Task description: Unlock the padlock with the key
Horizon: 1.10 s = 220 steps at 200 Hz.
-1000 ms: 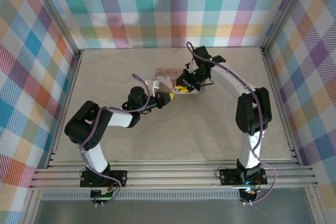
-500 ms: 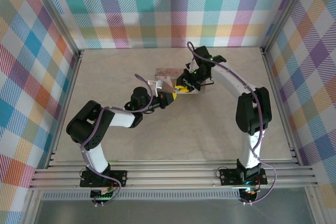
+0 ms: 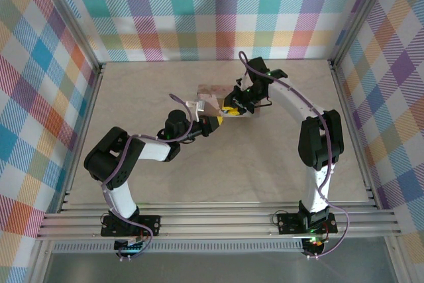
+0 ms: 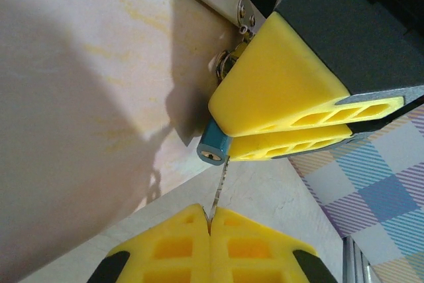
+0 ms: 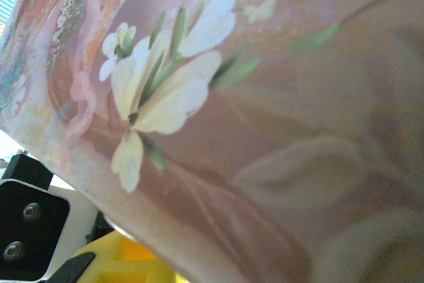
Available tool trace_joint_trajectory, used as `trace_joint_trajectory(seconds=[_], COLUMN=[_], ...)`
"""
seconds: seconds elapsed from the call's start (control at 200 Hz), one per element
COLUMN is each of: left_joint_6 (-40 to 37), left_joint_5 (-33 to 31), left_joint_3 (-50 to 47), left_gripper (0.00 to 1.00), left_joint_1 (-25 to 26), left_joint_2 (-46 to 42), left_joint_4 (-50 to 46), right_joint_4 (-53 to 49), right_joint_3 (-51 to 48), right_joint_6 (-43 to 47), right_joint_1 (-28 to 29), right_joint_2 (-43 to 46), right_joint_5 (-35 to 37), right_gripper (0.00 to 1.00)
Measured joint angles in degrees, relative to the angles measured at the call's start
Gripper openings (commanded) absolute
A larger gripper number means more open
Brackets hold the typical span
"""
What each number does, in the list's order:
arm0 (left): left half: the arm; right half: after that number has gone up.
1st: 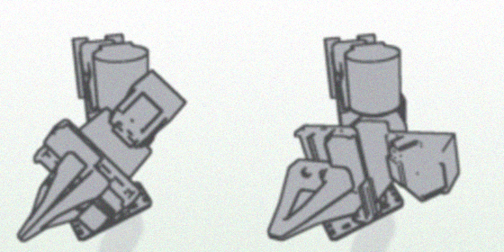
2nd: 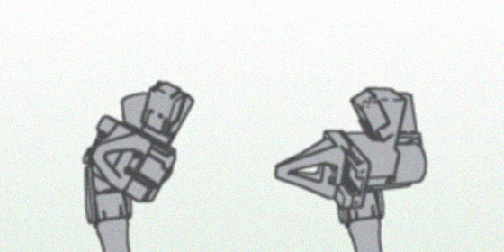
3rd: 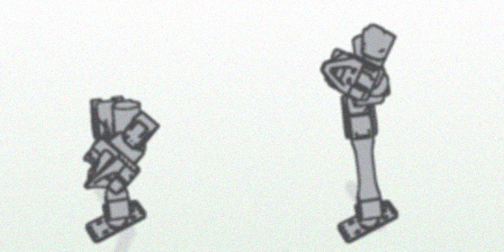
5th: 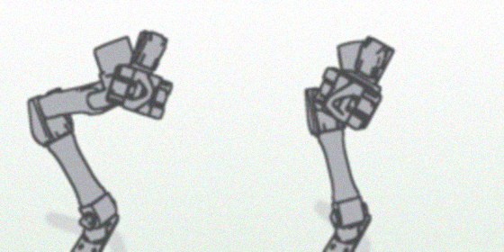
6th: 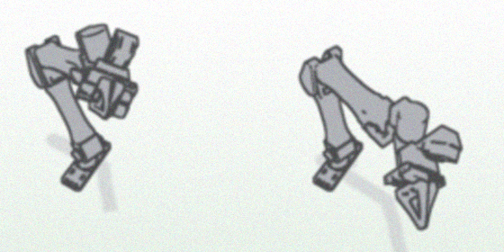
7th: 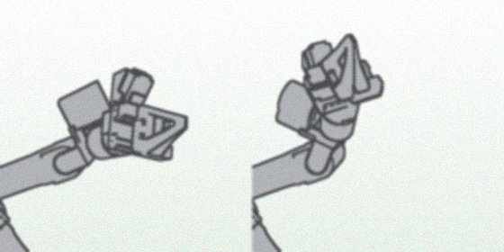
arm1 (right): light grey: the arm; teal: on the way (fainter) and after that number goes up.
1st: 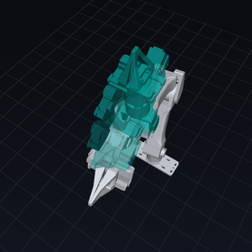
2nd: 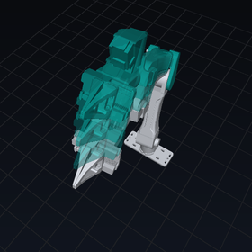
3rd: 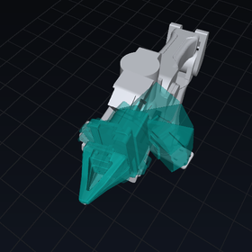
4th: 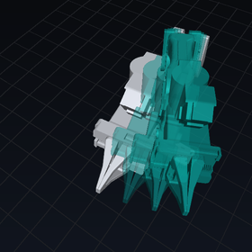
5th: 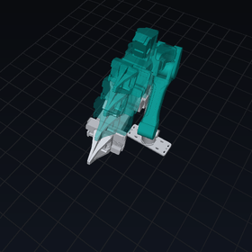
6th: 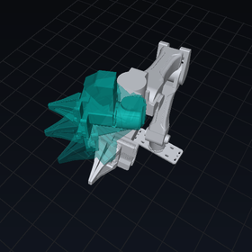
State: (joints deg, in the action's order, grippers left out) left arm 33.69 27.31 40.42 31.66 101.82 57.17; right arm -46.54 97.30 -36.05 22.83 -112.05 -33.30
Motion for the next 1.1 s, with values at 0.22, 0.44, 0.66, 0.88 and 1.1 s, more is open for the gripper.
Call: trace_joint_trajectory(seconds=[0.22, 0.44, 0.66, 0.88, 1.1], left_joint_6=[0.22, 0.63, 1.29, 1.51, 2.38], left_joint_5=[-0.02, -0.02, -0.02, -0.02, -0.48], left_joint_3=[0.0, 0.0, 0.0, 0.0, -0.09], left_gripper=[0.0, 0.0, 0.0, 0.0, 0.0], left_joint_1=[0.0, 0.0, 0.0, 0.0, -0.02], left_joint_2=[0.02, 0.02, 0.13, 0.5, 0.7], left_joint_4=[0.0, 0.0, 0.0, 0.04, 0.24], right_joint_4=[0.15, 0.17, 0.22, 0.52, 0.66], right_joint_3=[0.0, 0.0, -0.02, -0.02, -0.24], right_joint_6=[-0.13, -0.22, -0.42, -0.68, -0.85], right_joint_1=[0.0, 0.0, 0.0, 0.0, 0.0], right_joint_2=[0.0, 0.0, 0.0, 0.0, 0.0], right_joint_5=[0.0, 0.0, 0.0, 0.0, 0.0], right_gripper=[0.0, 0.0, 0.0, 0.0, 0.0])
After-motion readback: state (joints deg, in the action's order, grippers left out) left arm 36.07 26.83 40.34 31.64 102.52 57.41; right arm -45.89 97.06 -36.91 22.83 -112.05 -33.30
